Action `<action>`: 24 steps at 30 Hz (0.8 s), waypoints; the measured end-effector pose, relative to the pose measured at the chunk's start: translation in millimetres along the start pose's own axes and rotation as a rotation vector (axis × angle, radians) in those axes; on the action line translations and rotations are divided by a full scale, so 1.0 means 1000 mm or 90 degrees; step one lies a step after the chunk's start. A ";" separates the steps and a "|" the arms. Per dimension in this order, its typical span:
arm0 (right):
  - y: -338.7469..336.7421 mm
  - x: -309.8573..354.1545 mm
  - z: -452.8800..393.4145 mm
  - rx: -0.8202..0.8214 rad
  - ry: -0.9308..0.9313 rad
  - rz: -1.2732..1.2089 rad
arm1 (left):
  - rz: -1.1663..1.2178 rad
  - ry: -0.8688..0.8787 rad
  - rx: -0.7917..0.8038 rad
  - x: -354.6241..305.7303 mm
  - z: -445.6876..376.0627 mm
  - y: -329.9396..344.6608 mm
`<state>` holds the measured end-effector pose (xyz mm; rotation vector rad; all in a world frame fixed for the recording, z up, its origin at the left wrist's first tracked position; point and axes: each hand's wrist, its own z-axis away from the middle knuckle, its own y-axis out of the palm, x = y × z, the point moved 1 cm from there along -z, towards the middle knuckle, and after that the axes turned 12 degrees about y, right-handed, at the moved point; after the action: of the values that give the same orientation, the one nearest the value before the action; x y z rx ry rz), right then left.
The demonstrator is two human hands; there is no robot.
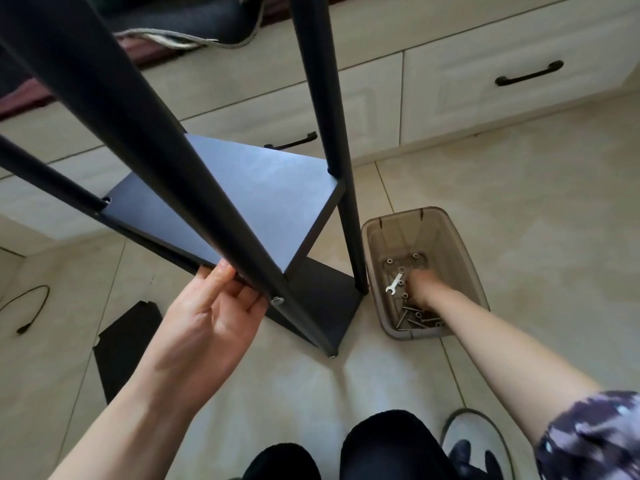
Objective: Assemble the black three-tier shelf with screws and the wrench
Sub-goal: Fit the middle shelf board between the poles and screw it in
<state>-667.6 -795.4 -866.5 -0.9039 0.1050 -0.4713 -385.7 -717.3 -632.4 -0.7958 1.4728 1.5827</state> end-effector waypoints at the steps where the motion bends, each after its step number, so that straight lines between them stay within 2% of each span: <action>1: 0.001 0.000 0.000 -0.004 -0.003 -0.001 | -0.001 0.001 0.003 0.000 0.000 0.000; 7: -0.009 -0.003 0.010 -0.018 -0.016 -0.019 | 0.002 -0.001 -0.013 0.000 -0.002 0.003; 11: -0.032 -0.007 0.036 -0.045 -0.032 -0.136 | 0.004 -0.014 -0.011 -0.005 -0.001 0.009; 14: -0.054 -0.005 0.074 -0.099 -0.064 -0.340 | 0.020 -0.021 -0.015 -0.008 0.000 0.017; 18: -0.073 0.020 0.145 -0.095 -0.135 -0.723 | 0.023 -0.031 -0.015 -0.012 0.003 0.023; 20: -0.075 0.041 0.176 -0.100 -0.161 -0.821 | 0.033 -0.034 -0.019 -0.014 0.004 0.025; 24: -0.062 0.082 0.215 -0.052 -0.222 -0.749 | 0.081 -0.049 -0.022 -0.015 0.005 0.025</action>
<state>-555.2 -706.7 -675.6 -1.0552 -0.7750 -1.3849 -400.0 -713.9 -606.6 -0.6644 1.4679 1.7184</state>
